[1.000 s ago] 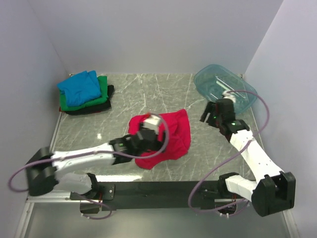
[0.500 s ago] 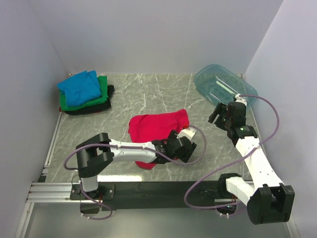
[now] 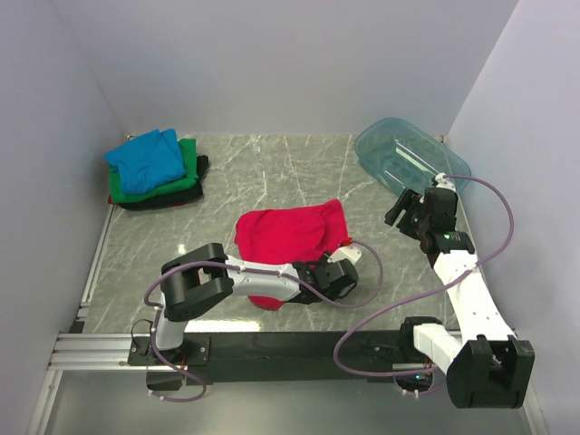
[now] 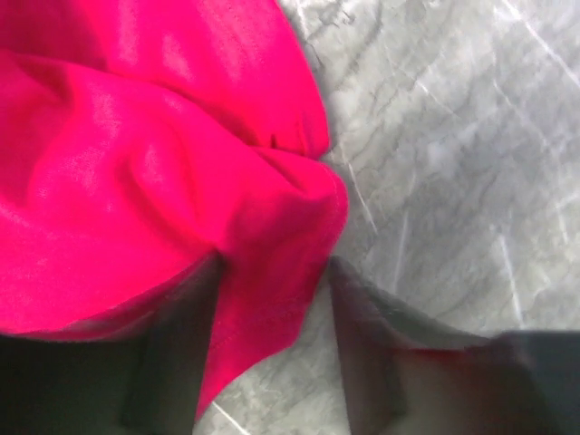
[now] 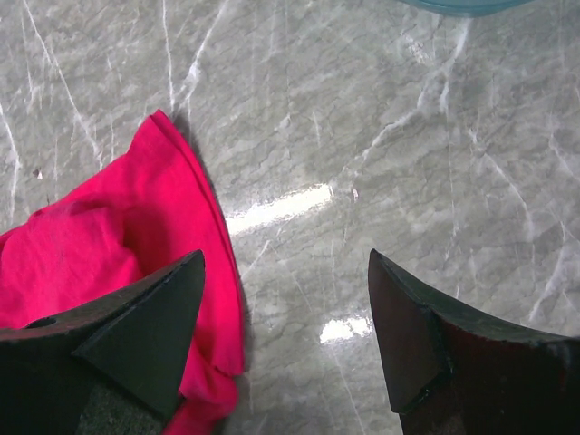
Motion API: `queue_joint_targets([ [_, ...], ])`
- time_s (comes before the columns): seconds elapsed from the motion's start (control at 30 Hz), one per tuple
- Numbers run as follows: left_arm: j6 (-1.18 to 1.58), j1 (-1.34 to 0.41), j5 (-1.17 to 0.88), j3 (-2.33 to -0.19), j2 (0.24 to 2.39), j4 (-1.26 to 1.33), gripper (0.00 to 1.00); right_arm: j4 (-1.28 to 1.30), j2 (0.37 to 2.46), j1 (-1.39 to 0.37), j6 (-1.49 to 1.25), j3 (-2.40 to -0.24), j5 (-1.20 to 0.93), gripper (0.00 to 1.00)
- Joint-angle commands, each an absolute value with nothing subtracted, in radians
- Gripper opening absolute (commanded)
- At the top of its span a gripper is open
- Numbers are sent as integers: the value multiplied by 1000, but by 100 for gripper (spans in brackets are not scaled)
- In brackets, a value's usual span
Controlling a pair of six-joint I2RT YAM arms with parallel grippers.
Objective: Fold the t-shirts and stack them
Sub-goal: Flatten the tshirt out
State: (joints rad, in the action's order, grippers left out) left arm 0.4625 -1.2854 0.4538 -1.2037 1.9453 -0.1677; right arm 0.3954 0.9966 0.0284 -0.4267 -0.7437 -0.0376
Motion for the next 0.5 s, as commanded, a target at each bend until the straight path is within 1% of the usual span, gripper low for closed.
queue_joint_targets([
  [0.0,463,-1293,494,-1229,1962,-201,40,354,979,38,-413,-738,-55,79],
  [0.07,466,-1292,537,-1212,1944,-198,21,353,982,38,-410,-738,-64,79],
  [0.1,472,-1289,555,-1198,1913,-201,1,353,983,38,-405,-738,-72,79],
  [0.2,480,-1267,600,-1183,1847,-222,0,359,1002,35,-376,-741,-115,77],
  [0.27,489,-1240,641,-1183,1752,-281,1,354,1005,25,-364,-732,-158,76],
  [0.4,500,-1171,612,-1135,1512,-316,1,350,1015,-64,-373,-716,-166,75],
  [0.47,509,-1115,583,-1102,1444,-319,1,345,1022,-162,-388,-704,-144,76],
])
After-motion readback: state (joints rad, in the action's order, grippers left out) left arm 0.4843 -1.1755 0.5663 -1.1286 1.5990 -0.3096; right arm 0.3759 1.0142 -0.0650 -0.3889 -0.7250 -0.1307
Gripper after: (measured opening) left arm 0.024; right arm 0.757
